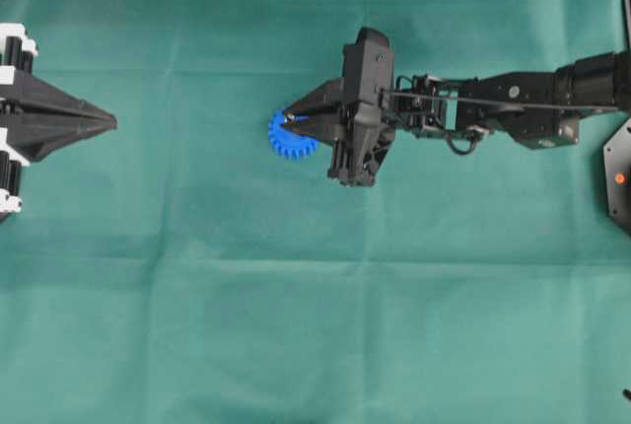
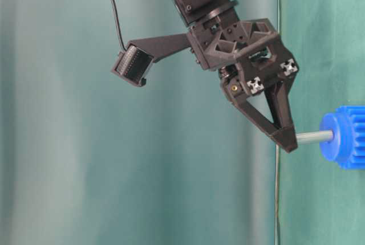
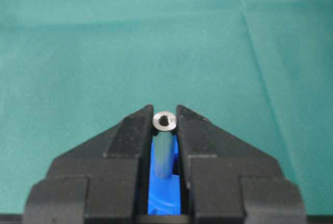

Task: Insert the shaft placed at a random location into the center hole of the small gear at another random location.
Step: 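Lower the held shaft into the blue gear's center hole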

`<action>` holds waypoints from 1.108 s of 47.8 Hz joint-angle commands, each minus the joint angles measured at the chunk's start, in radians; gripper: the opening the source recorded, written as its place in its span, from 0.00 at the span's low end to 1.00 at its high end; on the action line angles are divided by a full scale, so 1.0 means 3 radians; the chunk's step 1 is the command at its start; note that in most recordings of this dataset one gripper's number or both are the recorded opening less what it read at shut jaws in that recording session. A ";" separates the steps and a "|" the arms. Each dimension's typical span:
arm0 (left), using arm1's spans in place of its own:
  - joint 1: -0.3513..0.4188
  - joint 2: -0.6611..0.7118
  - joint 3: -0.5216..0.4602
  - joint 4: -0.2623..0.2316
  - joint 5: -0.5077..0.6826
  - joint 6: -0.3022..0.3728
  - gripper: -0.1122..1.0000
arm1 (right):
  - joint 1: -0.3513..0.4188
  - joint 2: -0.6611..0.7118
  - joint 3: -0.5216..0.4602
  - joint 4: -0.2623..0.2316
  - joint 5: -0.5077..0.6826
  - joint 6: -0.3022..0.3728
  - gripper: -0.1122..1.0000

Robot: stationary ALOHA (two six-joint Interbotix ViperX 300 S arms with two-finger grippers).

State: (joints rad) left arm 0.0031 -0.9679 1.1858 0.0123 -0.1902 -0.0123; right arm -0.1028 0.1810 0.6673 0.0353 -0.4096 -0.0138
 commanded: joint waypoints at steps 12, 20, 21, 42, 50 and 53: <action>0.0005 0.0010 -0.0082 0.0005 -0.0015 -0.0005 0.10 | 0.0005 -0.0112 -0.0051 0.0000 -0.0010 -0.0031 0.22; 0.0005 0.0010 -0.0082 0.0005 -0.0015 -0.0005 0.10 | 0.0010 -0.0225 -0.0051 -0.0005 0.0000 -0.0138 0.22; 0.0010 0.0010 -0.0082 0.0005 -0.0015 -0.0005 0.10 | 0.0010 -0.0235 -0.0051 0.0000 0.0000 -0.0148 0.22; 0.0005 0.0010 -0.0082 0.0005 -0.0015 -0.0005 0.10 | -0.0031 -0.0205 -0.0061 0.0000 -0.0041 -0.0205 0.22; 0.0005 0.0010 -0.0082 0.0005 -0.0015 -0.0005 0.10 | -0.0036 -0.0092 -0.0061 -0.0005 -0.0153 -0.0199 0.22; 0.0005 0.0010 -0.0082 0.0005 -0.0015 -0.0005 0.10 | -0.0036 -0.0056 -0.0056 0.0000 -0.0179 -0.0199 0.22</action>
State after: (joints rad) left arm 0.0031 -0.9679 1.1842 0.0107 -0.1902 -0.0123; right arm -0.1135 0.1687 0.6673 0.0353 -0.4403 -0.0614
